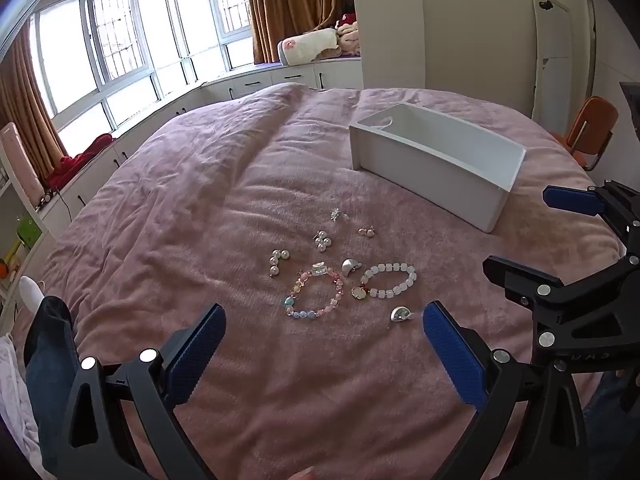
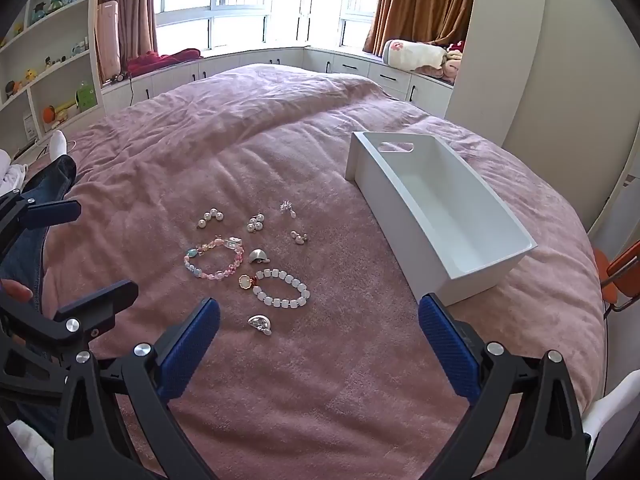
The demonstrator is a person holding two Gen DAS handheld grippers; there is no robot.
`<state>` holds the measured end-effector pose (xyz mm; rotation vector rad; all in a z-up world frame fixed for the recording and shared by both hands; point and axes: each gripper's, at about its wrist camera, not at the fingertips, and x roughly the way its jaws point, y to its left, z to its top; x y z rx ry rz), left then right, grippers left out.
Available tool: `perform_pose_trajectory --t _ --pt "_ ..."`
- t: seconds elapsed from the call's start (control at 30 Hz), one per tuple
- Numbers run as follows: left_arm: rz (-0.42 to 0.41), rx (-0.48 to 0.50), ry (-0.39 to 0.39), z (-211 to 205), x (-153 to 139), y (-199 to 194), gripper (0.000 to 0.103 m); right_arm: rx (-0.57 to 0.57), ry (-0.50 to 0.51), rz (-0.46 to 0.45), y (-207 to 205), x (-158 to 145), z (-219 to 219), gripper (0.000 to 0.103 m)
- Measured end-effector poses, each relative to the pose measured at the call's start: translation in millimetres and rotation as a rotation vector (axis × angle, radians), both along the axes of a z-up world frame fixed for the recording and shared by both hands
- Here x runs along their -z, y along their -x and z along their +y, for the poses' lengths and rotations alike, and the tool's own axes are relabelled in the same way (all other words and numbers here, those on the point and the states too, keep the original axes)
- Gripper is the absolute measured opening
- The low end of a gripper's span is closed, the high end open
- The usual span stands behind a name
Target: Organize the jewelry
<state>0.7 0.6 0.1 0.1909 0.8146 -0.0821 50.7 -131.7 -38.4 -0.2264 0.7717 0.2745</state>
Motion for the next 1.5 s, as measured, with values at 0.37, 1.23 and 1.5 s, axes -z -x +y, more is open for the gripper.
perform_pose_trajectory --t 0.37,1.23,1.5 --pt "0.0 0.01 0.033 4.8 -1.5 -3.0 0.1 0.004 -0.012 -0.016 4.1 -6.4 -5.1 0.098" --pt "-0.008 0.015 0.024 -6.5 -5.4 -2.2 0.1 0.014 -0.028 -0.054 2.7 -8.3 -2.7 0.098" --pt "-0.012 0.007 0.03 -8.4 -10.0 -2.4 0.1 0.018 -0.036 -0.068 4.2 -8.4 -3.0 0.098"
